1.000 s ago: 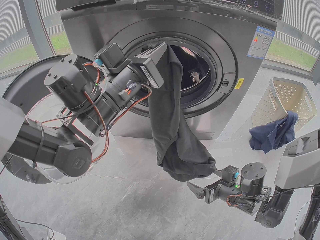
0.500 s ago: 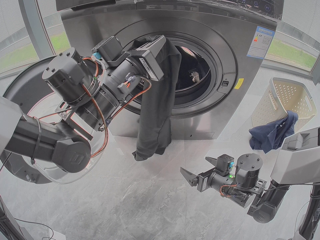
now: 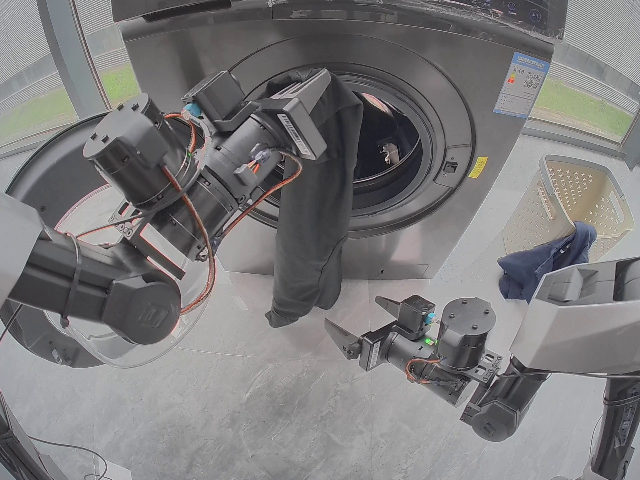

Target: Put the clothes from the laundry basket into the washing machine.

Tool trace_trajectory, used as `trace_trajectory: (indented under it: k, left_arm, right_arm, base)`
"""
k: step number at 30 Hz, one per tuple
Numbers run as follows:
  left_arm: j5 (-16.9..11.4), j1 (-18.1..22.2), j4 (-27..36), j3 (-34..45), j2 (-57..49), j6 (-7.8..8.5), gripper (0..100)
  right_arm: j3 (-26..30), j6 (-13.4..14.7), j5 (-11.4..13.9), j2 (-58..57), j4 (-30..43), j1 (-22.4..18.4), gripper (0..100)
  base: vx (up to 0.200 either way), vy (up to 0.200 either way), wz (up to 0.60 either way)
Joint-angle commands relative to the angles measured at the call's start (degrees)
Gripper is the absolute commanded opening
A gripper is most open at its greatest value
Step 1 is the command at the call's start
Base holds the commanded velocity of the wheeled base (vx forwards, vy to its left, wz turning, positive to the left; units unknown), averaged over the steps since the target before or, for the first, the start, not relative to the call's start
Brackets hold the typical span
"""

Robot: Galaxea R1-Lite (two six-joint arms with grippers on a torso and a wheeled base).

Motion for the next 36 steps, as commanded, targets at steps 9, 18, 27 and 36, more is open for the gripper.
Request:
trace_trajectory:
  k: [9, 18, 27, 36]
  left_arm:
    - [0.0, -0.1, 0.6, -0.7, -0.4, -0.02, 0]
    - [0.0, -0.4, 0.9, -0.6, -0.4, -0.02, 0]
    - [0.0, -0.3, 0.5, -0.1, -0.4, -0.02, 0]
    - [0.0, -0.3, 0.2, -0.1, -0.4, -0.02, 0]
  right_arm:
    - [-7.3, -0.5, 1.0, 11.3, 0.0, -0.8, 100]
    - [-14.6, -1.8, 1.3, 16.9, 0.1, -4.7, 100]
    - [-16.2, -1.8, 2.1, 17.3, 0.0, -7.4, 100]
    - [-21.8, -2.2, 2.6, 21.3, 0.1, -7.7, 100]
  base:
    - [0.0, 0.0, 0.0]
    - [0.0, 0.0, 0.0]
    - [0.0, 0.0, 0.0]
    - [0.0, 0.0, 0.0]
